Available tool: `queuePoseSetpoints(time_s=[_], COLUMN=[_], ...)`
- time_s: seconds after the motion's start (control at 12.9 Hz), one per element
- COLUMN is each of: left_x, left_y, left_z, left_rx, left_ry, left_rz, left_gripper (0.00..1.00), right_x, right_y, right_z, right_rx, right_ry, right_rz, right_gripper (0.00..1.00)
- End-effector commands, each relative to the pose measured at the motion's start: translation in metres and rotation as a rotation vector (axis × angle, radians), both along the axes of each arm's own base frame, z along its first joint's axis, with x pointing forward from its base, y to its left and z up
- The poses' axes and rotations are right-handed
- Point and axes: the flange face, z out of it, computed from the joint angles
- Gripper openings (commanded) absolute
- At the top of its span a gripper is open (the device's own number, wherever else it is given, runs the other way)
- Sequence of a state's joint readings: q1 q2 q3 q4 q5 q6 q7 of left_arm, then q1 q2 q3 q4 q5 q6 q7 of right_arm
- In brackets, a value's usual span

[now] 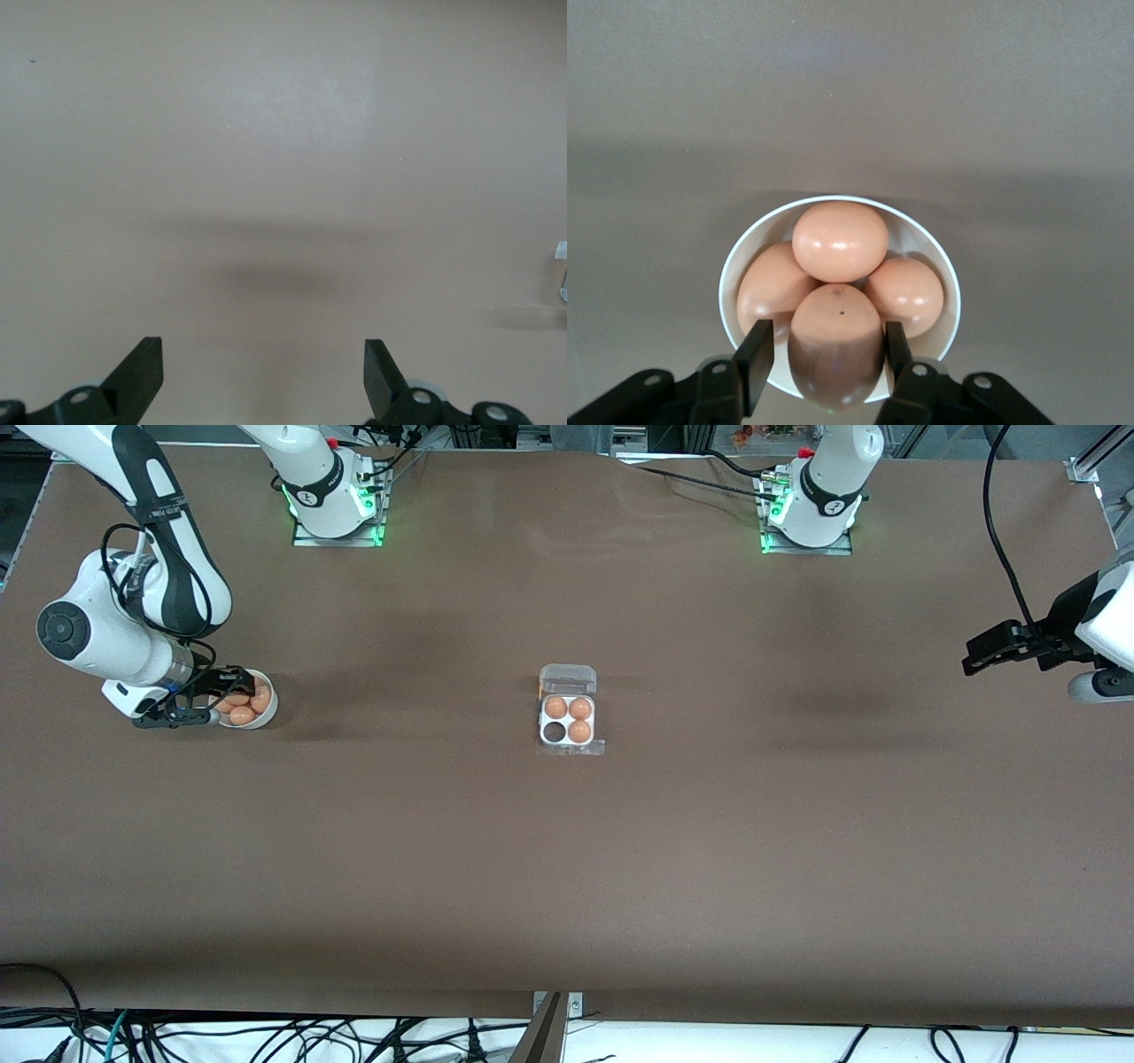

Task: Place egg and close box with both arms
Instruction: 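Lower the right gripper and close it on a brown egg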

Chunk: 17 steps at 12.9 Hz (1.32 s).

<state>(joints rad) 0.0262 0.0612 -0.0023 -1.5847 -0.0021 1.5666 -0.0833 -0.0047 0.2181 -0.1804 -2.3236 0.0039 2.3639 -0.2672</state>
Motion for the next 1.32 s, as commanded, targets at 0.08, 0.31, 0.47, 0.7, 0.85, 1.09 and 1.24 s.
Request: queuePoseSetpoints(time_s=[0.08,0.31,0.47,0.7,0.85,1.09,1.24], left_x=[0.0,0.0,0.0,0.0,0.0,0.0,0.0], left_y=[0.004,0.004,0.004,0.004,0.003,0.004,0.004], left_z=[0.008,0.008,0.008,0.008,0.008,0.008,0.008], left_rx=[0.015,0.015,0.015,0.015,0.016,0.014,0.014], left_ry=[-0.001,-0.001,-0.001,-0.001,-0.001,-0.001,-0.001], left_rz=[-0.022,-0.022,-0.022,-0.022,-0.019,-0.018,-0.021], left_gripper=[1.0,1.0,1.0,1.0,1.0,1.0,1.0], right_x=[0.006,0.005,0.005,0.005,0.01,0.023,0.033], right_y=[-0.003,-0.003,-0.003,-0.002,-0.002,0.0,0.003], right_z=[-0.002,-0.004,-0.007,-0.007,-0.002,0.012,0.022], right_rx=[0.018,0.027,0.029,0.029,0.027,0.034,0.038], right_ry=[-0.01,-0.006,0.0,0.003,-0.005,0.014,0.06], right_rz=[-0.005,-0.016,-0.018,-0.023,-0.024,-0.024,-0.04], right_gripper=[0.56,0.47,0.43,0.31,0.25,0.22,0.21])
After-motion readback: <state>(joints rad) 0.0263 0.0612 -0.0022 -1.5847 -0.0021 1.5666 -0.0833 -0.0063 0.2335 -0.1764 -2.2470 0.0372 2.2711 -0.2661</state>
